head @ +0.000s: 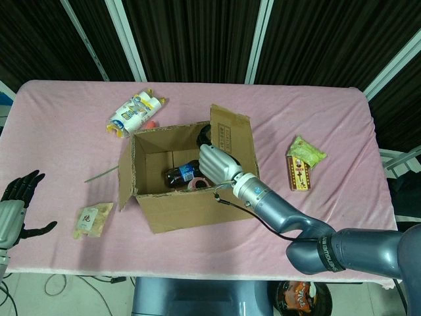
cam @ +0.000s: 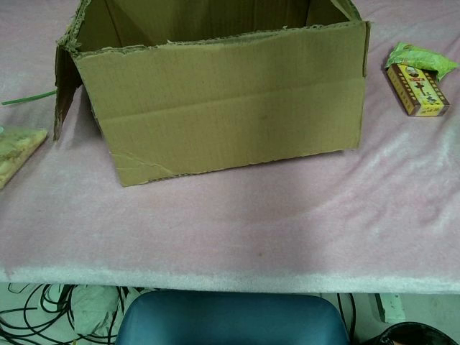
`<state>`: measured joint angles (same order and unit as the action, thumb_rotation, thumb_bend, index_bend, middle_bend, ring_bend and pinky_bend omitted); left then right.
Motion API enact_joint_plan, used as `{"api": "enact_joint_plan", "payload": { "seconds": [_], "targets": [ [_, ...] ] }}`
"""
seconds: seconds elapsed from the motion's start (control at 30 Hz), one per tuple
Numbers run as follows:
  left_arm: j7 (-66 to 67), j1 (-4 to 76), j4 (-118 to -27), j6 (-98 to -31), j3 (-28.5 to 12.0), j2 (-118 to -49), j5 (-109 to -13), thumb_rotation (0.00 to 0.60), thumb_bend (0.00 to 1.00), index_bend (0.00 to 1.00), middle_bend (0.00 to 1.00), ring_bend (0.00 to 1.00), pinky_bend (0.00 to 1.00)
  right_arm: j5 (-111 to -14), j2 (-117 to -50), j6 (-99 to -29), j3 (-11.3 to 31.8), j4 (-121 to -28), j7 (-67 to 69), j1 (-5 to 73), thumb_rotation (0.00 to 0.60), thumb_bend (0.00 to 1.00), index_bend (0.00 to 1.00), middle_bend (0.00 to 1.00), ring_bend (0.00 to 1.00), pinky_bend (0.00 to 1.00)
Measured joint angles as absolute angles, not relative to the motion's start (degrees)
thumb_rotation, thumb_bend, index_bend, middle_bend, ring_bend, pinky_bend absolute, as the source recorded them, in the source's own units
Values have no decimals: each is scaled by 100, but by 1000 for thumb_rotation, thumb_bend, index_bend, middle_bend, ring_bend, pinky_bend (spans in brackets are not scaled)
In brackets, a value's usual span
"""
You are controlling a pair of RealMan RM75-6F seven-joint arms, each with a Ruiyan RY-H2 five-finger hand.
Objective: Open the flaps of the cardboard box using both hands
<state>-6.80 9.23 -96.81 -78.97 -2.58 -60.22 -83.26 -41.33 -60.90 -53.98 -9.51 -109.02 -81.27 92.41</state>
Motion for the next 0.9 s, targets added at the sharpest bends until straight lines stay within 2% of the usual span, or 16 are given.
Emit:
{"api": "enact_joint_plan", "payload": {
  "seconds": [0.23,0.9],
  "targets": [
    [-628,918,-9687,-7909,-247,-6028,-8356,600,116,0,0,0,0,-4102,-5891,-5654,-1023,-11065,-8332,9129,600,446,290,298,173,235],
    [-570,906,-9663,-7944,-255,-6056,-8371,600,119,0,0,0,0,-4548,-5513,-5940,-1017,-11060,-8360,8600,600,344,115,211,164,235]
  ]
}}
